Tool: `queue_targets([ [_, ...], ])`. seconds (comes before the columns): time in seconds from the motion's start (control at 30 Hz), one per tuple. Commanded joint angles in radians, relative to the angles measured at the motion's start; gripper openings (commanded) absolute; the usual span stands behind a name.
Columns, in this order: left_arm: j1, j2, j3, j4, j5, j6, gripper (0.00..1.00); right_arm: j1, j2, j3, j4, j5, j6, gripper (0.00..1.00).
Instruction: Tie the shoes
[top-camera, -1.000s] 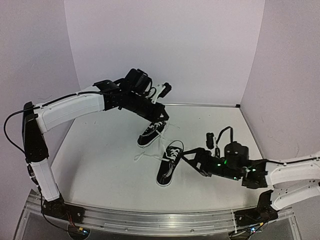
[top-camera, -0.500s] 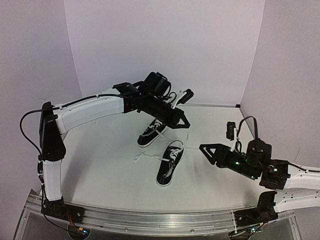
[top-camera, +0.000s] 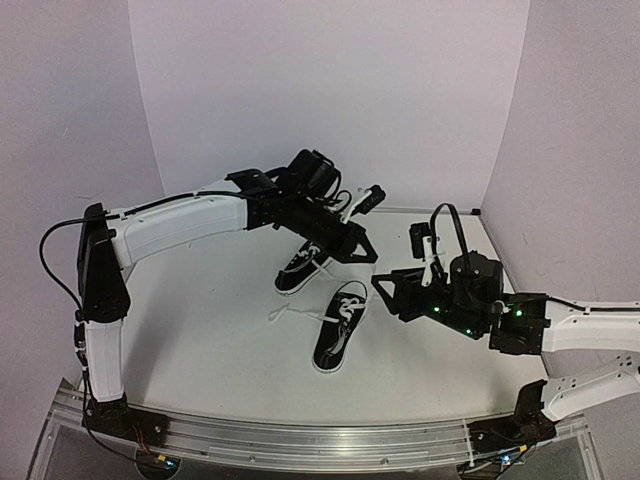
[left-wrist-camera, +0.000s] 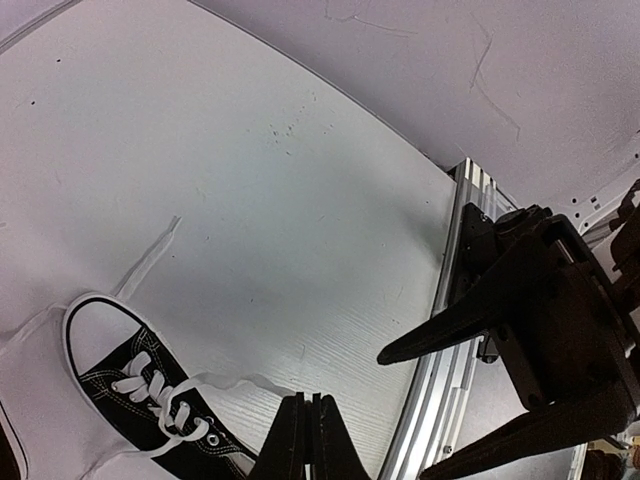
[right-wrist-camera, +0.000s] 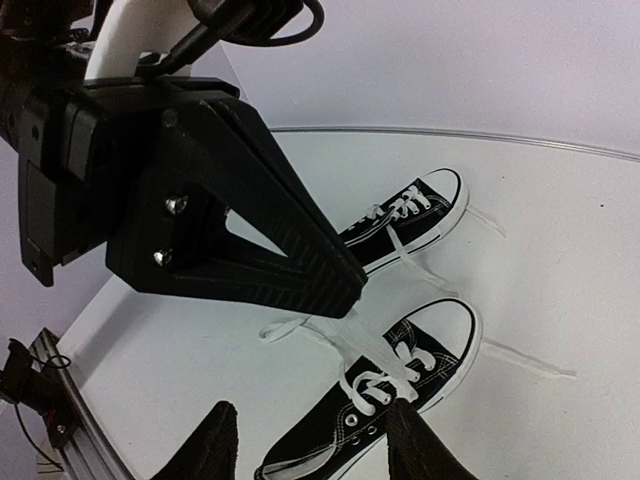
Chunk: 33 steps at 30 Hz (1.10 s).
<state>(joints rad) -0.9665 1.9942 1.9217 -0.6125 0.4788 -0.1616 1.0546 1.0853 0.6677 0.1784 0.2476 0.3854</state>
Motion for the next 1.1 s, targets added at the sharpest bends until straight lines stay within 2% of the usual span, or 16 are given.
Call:
queue_targets([
  [0.0,-0.003,-0.075,0.000,0.000,0.025,-0.001,0.00,0.002,0.024,0.046,0.016,0.065,-0.107,0.47],
  [0.6,-0.003,-0.087,-0.017,-0.004,0.066,-0.001,0.00,-0.032,0.163,0.109,0.128,0.036,-0.267,0.37],
  [0.73,-0.003,-0.092,-0.022,-0.008,0.065,-0.002,0.00,-0.053,0.180,0.115,0.130,0.037,-0.275,0.25],
  [0.8,-0.002,-0.094,-0.024,-0.010,0.066,-0.003,0.01,-0.067,0.178,0.113,0.129,0.025,-0.266,0.07],
  [0.83,-0.002,-0.096,-0.024,-0.012,0.063,-0.004,0.05,-0.071,0.175,0.112,0.128,0.023,-0.258,0.00],
  [1.0,0.033,-0.169,-0.100,0.006,-0.024,-0.017,0.51,-0.092,0.143,0.080,0.098,0.003,-0.155,0.00],
  [1.07,0.092,-0.246,-0.224,0.066,-0.040,-0.068,0.60,-0.100,0.154,0.071,0.057,0.011,-0.092,0.00],
])
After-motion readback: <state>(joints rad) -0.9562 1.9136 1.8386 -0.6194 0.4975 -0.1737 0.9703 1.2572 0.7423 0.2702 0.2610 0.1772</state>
